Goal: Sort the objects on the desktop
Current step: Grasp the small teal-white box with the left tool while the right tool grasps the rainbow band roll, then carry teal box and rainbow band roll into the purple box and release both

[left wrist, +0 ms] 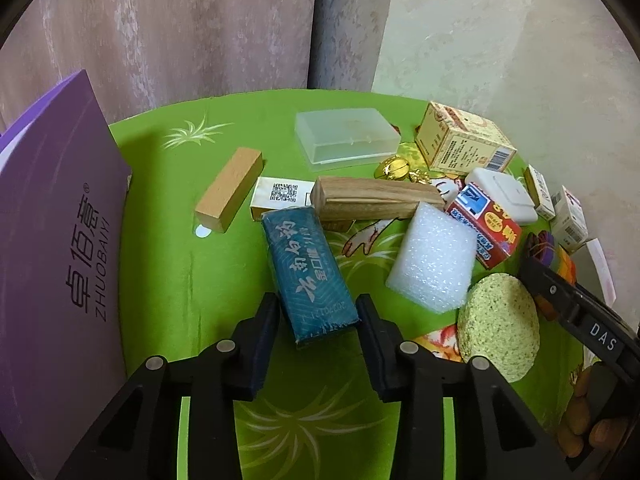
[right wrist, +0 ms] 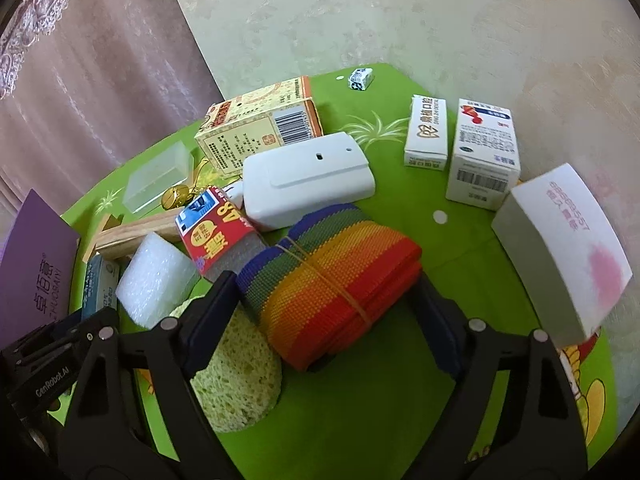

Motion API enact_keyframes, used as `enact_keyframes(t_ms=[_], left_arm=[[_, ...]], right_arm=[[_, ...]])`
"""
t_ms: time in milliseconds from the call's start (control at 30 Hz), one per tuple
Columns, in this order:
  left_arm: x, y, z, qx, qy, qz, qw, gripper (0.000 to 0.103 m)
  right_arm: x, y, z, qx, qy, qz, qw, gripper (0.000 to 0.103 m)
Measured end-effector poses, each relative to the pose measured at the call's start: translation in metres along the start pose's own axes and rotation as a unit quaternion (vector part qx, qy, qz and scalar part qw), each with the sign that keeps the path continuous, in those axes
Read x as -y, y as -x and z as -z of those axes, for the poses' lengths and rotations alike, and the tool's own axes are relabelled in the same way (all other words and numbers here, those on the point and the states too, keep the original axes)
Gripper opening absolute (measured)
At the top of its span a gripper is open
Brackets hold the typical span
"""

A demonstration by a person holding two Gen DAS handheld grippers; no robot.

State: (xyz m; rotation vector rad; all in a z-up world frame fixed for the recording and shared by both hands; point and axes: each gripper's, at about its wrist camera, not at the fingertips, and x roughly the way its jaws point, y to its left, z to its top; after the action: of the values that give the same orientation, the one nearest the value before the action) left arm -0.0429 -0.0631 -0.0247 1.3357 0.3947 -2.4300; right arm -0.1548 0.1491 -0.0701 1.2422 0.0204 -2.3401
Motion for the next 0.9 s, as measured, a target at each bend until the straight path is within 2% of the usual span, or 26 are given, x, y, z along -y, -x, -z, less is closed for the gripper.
enact_keyframes(t_ms=[467, 667, 900], left_arm=[[-0.006, 0.051, -0.006, 0.062, 0.003, 0.021, 0.9979, 0.034], [-0.014, 0.057, 0.0, 0.066, 0.01, 0.034, 0.9972, 0.034], [-0.034, 0.11, -0.003, 0.135, 0.023, 0.044, 0.9896, 0.034]], right_arm=[[-0.015, 0.041, -0.005, 0.038, 0.016, -0.018, 0.999, 0.086], [-0.032, 0.055, -0.005, 0.047, 0.03, -0.029, 0.998, 0.086], [-0.062, 0.073, -0.011, 0.071, 0.058, -0.044, 0.995, 0.086]])
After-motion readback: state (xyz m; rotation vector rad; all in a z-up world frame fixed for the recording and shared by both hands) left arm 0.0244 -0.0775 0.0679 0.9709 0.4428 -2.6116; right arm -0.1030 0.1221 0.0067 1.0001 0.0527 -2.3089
